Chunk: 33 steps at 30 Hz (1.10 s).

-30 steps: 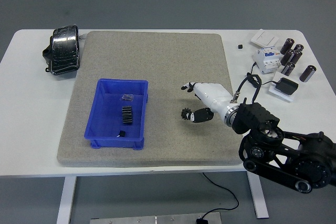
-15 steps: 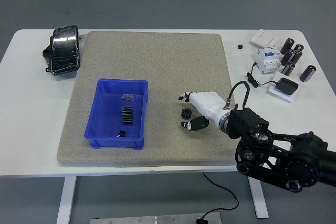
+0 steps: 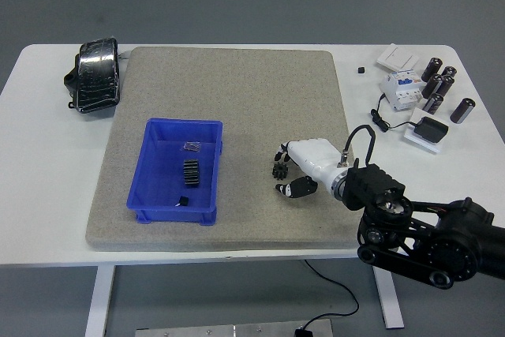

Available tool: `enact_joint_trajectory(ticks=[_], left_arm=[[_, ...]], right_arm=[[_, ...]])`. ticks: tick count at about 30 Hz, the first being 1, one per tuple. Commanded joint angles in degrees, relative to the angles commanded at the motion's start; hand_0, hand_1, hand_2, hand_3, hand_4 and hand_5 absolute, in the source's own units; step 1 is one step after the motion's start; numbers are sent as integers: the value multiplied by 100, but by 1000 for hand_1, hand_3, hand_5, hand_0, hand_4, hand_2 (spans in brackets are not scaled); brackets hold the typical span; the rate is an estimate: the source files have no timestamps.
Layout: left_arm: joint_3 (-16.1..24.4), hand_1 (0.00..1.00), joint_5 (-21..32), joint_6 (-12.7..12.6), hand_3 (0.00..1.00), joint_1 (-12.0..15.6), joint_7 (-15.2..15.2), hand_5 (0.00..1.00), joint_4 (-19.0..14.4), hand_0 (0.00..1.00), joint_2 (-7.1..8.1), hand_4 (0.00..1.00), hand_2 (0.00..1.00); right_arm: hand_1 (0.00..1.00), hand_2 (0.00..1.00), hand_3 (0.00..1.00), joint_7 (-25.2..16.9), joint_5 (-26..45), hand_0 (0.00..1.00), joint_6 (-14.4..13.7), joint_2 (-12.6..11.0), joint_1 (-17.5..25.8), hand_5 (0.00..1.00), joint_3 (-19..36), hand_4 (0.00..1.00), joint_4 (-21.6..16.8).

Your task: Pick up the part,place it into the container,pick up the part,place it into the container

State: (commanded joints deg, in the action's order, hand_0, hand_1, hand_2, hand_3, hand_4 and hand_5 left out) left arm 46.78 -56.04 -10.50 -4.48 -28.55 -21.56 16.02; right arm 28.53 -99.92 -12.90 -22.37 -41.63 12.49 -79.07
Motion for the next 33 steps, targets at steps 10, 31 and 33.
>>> enact_joint_trajectory(ticks=[10,31,33], left_arm=[[1,651,12,1,565,-12,33,586,3,644,7,677,645],[-48,649,116,-32,559,21,110,606,7,642,5,672,643],[-48,648,127,-36,557,24,118,618,9,642,6,670,642]], right_arm=[[558,606,669,-60,114,415,-78,49,-12,300,-40,724,95],[523,408,650,-202,250,380,-380,164,33,11,-107,619,270],[522,390,650,-206,255,379,-390,170,45,2,-125,608,285]])
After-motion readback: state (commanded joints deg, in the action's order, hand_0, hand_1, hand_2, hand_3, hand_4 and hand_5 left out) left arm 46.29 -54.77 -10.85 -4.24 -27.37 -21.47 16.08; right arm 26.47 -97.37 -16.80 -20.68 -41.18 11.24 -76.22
